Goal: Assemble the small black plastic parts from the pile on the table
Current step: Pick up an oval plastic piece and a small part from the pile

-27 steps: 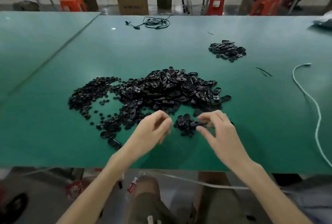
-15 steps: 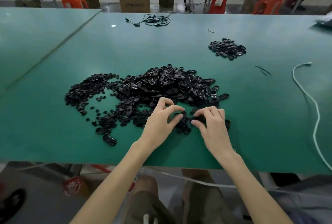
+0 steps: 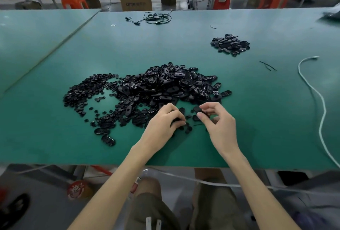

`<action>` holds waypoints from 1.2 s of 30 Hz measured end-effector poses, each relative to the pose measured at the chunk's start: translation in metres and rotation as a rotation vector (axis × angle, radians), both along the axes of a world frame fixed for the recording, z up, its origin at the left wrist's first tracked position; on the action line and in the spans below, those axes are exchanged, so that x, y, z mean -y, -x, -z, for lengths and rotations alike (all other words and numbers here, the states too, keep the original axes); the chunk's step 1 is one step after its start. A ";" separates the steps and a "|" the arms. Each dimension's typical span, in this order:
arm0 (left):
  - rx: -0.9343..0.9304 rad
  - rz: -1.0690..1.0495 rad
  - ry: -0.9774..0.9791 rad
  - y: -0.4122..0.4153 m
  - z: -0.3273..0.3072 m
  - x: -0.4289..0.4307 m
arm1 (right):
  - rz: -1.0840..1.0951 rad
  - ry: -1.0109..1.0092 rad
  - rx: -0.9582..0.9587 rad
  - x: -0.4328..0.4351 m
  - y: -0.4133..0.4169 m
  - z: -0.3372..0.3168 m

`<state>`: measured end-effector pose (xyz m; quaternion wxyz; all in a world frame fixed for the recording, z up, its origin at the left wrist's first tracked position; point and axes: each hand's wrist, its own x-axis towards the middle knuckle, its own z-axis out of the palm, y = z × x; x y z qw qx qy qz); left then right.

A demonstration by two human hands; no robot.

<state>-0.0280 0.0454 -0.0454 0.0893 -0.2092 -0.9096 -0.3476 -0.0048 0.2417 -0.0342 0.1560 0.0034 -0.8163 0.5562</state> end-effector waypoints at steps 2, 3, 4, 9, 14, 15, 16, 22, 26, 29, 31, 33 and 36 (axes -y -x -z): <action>-0.007 -0.019 -0.004 0.000 0.000 -0.001 | -0.032 -0.009 -0.007 0.003 -0.001 -0.001; -0.011 -0.039 -0.004 0.001 0.000 -0.001 | -0.045 0.000 -0.005 0.004 -0.001 -0.002; -0.016 -0.059 -0.001 0.001 0.000 -0.001 | -0.050 0.007 -0.007 0.004 0.000 -0.003; -0.097 -0.079 0.041 0.000 -0.002 -0.001 | 0.034 0.081 -0.035 0.001 0.001 -0.011; -0.084 -0.080 0.016 0.002 -0.003 0.000 | -0.115 0.313 0.043 0.017 -0.004 -0.009; -0.075 -0.075 0.008 0.002 -0.003 0.000 | -0.118 0.319 0.062 0.021 -0.005 -0.006; -0.064 -0.069 -0.003 0.002 -0.004 0.000 | -0.092 0.330 0.077 0.024 -0.005 -0.002; 0.022 -0.123 -0.188 0.003 -0.005 0.004 | 0.053 0.290 0.065 0.025 0.000 0.009; 0.092 -0.176 -0.335 0.003 -0.008 0.007 | 0.024 0.394 0.069 0.021 0.002 0.009; 0.091 -0.150 -0.379 0.002 -0.010 0.008 | 0.035 0.528 0.063 0.018 0.001 0.010; 0.089 -0.145 -0.386 0.001 -0.011 0.007 | 0.042 0.575 0.053 0.019 0.000 0.010; 0.096 -0.159 -0.406 0.000 -0.012 0.008 | 0.044 0.576 0.057 0.020 -0.002 0.010; 0.130 -0.168 -0.479 0.000 -0.012 0.010 | 0.038 0.556 0.076 0.021 -0.002 0.010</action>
